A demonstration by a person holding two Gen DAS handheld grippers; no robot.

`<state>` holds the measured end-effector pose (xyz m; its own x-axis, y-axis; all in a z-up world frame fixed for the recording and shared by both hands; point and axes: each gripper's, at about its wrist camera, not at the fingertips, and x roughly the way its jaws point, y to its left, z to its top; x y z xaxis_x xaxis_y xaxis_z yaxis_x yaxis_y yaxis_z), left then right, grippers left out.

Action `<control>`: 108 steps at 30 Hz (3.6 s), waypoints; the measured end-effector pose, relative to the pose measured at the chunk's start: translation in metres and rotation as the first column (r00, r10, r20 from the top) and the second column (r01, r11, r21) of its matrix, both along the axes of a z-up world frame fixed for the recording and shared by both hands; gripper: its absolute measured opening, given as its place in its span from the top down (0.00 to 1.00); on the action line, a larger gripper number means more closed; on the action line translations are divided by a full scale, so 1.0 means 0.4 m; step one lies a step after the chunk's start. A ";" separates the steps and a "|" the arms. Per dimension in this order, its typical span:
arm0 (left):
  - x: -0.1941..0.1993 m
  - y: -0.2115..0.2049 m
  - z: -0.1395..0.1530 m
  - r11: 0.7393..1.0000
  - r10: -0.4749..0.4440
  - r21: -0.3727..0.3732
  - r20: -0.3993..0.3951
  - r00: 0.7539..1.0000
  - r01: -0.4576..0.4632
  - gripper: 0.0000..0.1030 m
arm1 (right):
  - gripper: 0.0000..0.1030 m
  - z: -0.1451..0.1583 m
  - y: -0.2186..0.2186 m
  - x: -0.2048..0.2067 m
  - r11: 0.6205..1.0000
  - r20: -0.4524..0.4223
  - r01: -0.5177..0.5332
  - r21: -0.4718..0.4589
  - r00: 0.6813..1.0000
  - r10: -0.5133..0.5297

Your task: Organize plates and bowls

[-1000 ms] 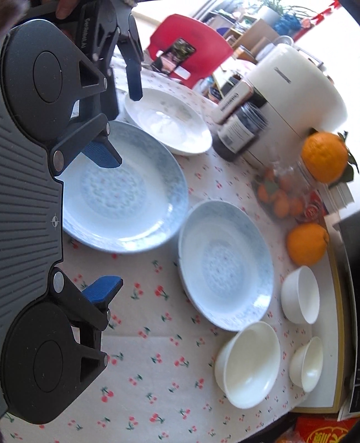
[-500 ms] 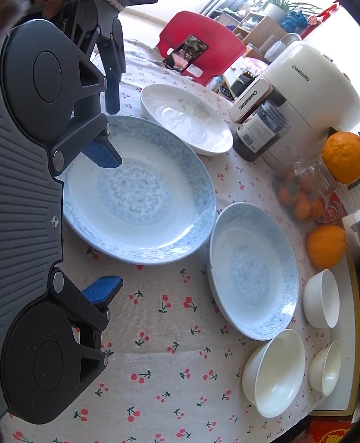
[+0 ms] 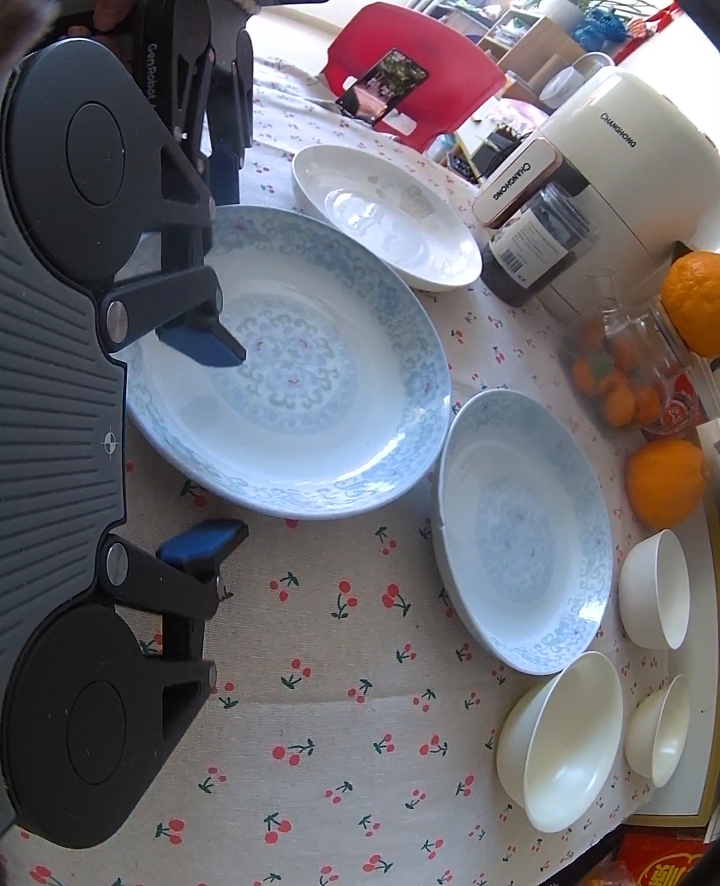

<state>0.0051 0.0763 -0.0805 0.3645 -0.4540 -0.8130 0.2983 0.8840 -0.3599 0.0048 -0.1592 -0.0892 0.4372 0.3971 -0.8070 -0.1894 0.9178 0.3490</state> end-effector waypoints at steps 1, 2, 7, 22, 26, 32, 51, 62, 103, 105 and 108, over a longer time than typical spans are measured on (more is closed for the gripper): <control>0.000 0.001 0.000 1.000 0.002 0.000 0.000 1.000 -0.002 0.65 | 0.51 0.000 0.001 -0.001 1.000 0.001 0.000 -0.001 1.000 0.000; 0.001 0.000 0.000 1.000 0.003 0.000 0.000 1.000 -0.003 0.66 | 0.56 0.000 0.001 -0.001 1.000 0.002 -0.001 -0.001 1.000 0.001; 0.004 -0.005 -0.001 1.000 0.003 0.004 0.005 1.000 -0.003 0.74 | 0.66 -0.004 -0.001 -0.001 1.000 0.008 0.006 -0.012 1.000 -0.006; 0.003 -0.009 0.013 0.999 0.034 0.034 0.027 0.999 -0.035 0.81 | 0.83 0.007 -0.002 -0.013 0.998 0.030 0.013 -0.055 0.999 -0.011; 0.003 -0.002 0.020 0.999 0.041 0.030 0.033 0.999 -0.042 0.81 | 0.84 0.015 -0.002 -0.019 0.999 0.026 0.005 -0.049 1.000 -0.003; -0.006 -0.002 0.023 0.999 0.037 0.035 0.032 0.999 -0.039 0.81 | 0.84 0.025 0.001 -0.027 0.999 0.030 0.002 -0.050 1.000 0.000; -0.017 0.002 0.069 0.999 0.034 0.017 0.116 0.993 -0.036 0.81 | 0.84 0.062 -0.015 -0.040 1.000 0.060 0.008 -0.025 0.998 -0.006; 0.041 -0.038 0.103 0.998 0.069 -0.003 0.158 0.985 -0.069 0.82 | 0.84 0.115 -0.048 0.008 0.997 0.118 0.072 -0.006 0.990 -0.071; 0.270 -0.260 0.043 0.955 0.095 0.247 0.262 0.960 -0.162 0.86 | 0.84 0.048 -0.123 0.254 0.934 0.129 0.325 -0.146 0.943 -0.307; 0.271 -0.265 0.040 0.952 0.094 0.258 0.265 0.960 -0.165 0.86 | 0.84 0.046 -0.122 0.255 0.933 0.131 0.326 -0.152 0.942 -0.308; 0.270 -0.273 0.039 0.946 0.088 0.277 0.273 0.958 -0.166 0.86 | 0.84 0.045 -0.119 0.257 0.933 0.133 0.323 -0.160 0.943 -0.304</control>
<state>0.1129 -0.0329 -0.0648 0.6149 -0.1447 -0.7752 0.2229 0.9748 -0.0052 0.1075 -0.2070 -0.0713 0.6012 0.0807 -0.7950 0.0917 0.9813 0.1690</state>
